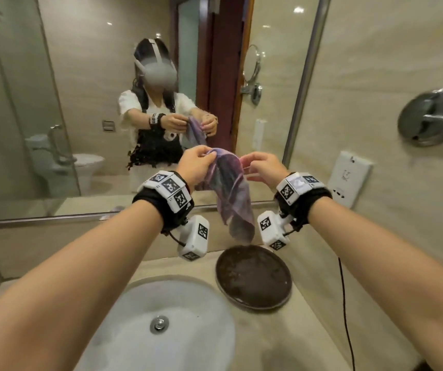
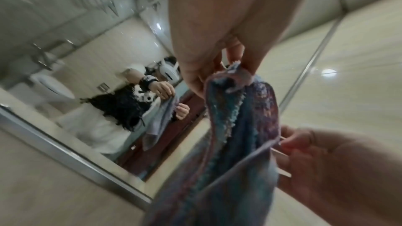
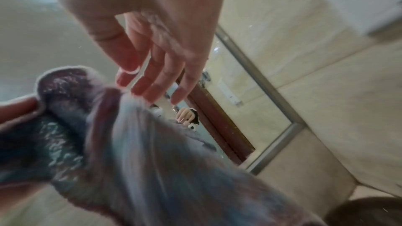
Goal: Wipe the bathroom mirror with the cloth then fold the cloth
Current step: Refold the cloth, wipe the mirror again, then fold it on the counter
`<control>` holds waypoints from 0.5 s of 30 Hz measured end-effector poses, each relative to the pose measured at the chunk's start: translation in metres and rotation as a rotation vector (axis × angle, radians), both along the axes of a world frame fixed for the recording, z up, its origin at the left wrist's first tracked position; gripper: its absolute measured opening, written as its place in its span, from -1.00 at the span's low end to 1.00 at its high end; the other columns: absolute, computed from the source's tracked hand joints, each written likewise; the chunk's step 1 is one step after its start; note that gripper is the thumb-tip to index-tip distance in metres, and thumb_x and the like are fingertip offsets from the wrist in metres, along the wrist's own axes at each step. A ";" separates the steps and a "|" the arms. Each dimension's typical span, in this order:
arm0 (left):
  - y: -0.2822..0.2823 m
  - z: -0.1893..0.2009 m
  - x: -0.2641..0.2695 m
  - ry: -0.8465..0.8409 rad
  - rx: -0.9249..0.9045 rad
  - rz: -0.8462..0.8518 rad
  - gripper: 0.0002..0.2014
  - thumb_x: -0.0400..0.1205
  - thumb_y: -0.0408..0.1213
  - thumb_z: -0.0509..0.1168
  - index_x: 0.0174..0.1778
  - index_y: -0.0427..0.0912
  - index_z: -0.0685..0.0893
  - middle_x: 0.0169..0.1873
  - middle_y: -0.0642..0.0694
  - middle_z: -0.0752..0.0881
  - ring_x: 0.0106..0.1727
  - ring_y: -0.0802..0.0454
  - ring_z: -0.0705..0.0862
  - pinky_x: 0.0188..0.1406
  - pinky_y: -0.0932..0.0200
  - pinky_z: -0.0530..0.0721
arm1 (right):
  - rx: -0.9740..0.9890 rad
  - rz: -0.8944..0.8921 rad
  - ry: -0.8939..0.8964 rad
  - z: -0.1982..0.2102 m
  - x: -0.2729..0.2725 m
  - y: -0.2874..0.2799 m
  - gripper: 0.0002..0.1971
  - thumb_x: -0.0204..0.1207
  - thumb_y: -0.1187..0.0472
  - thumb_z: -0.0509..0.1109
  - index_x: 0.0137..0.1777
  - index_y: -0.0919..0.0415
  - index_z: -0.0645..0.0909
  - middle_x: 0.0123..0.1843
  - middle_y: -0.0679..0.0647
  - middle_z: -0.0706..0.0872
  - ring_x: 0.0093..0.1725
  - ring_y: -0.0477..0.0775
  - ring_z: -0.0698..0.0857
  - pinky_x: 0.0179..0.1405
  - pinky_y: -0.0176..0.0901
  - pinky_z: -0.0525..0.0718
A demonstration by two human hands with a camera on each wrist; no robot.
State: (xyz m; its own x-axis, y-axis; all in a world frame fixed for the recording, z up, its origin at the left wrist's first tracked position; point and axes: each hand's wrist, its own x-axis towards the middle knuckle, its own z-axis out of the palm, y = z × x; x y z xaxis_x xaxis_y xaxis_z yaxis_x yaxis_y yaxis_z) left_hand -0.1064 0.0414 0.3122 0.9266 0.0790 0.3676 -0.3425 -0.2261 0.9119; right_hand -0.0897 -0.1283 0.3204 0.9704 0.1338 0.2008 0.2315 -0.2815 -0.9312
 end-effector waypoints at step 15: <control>-0.063 -0.046 -0.037 0.021 0.174 -0.131 -0.73 0.67 -0.28 0.22 -0.07 -0.43 0.72 -0.48 -0.10 0.55 -0.42 0.10 0.47 -0.38 0.18 0.40 | -0.188 -0.028 0.121 -0.093 -0.087 -0.035 -0.78 0.53 0.11 0.42 -0.02 0.21 0.48 -0.19 0.02 0.63 -0.23 -0.05 0.62 -0.13 -0.20 0.59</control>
